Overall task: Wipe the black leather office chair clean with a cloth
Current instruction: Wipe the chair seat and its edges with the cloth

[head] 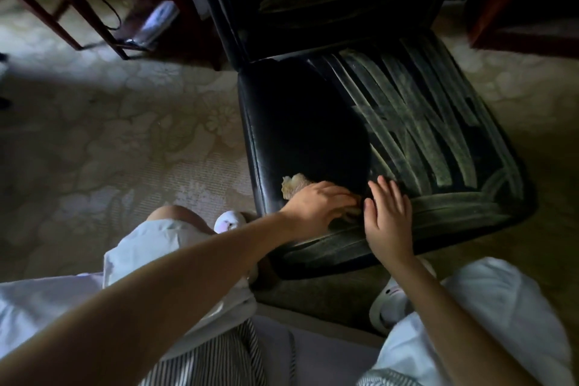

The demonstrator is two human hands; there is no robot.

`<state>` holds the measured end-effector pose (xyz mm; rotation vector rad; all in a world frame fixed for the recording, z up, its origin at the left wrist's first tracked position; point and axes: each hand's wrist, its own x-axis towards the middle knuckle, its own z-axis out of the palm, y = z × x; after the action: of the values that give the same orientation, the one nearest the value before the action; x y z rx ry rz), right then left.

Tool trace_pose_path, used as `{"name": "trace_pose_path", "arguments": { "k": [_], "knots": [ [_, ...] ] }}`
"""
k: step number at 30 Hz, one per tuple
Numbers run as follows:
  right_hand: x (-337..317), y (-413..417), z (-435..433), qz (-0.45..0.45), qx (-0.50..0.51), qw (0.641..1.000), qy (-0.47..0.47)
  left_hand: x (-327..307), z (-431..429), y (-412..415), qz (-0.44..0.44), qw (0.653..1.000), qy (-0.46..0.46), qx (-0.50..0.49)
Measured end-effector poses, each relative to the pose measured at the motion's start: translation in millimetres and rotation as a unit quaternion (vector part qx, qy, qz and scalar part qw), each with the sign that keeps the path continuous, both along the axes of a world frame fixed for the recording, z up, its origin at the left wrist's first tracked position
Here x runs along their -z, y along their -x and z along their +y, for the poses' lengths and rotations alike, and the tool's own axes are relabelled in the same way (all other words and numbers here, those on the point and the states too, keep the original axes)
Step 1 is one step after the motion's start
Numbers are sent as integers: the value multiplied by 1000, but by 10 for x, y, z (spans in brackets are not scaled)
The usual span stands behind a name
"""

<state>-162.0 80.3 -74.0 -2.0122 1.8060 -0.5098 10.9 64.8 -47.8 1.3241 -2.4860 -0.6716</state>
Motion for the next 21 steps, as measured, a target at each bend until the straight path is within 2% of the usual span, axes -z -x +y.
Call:
{"name": "trace_pose_path", "arguments": {
  "k": [2,4,6,9,13,17,21],
  "knots": [
    [-8,-21,52,10,-20,1000,-8,-83,-11,-118,39,998,-25,-31],
    [6,-17,82,26,-31,999,-6,-119,20,-266,101,986,-2,-132],
    [-1,3,103,36,-21,999,0,-165,112,-428,139,952,36,-270],
    [-20,19,131,55,-16,998,-3,-174,275,-677,120,899,47,-418],
    [-65,13,165,48,-26,998,-43,1,388,-785,74,891,27,-447],
    [-90,-42,257,49,-19,995,-88,109,456,-556,63,876,-3,-478],
    [-59,-56,266,61,-13,994,-85,36,517,-306,46,857,-24,-513]
  ]
}}
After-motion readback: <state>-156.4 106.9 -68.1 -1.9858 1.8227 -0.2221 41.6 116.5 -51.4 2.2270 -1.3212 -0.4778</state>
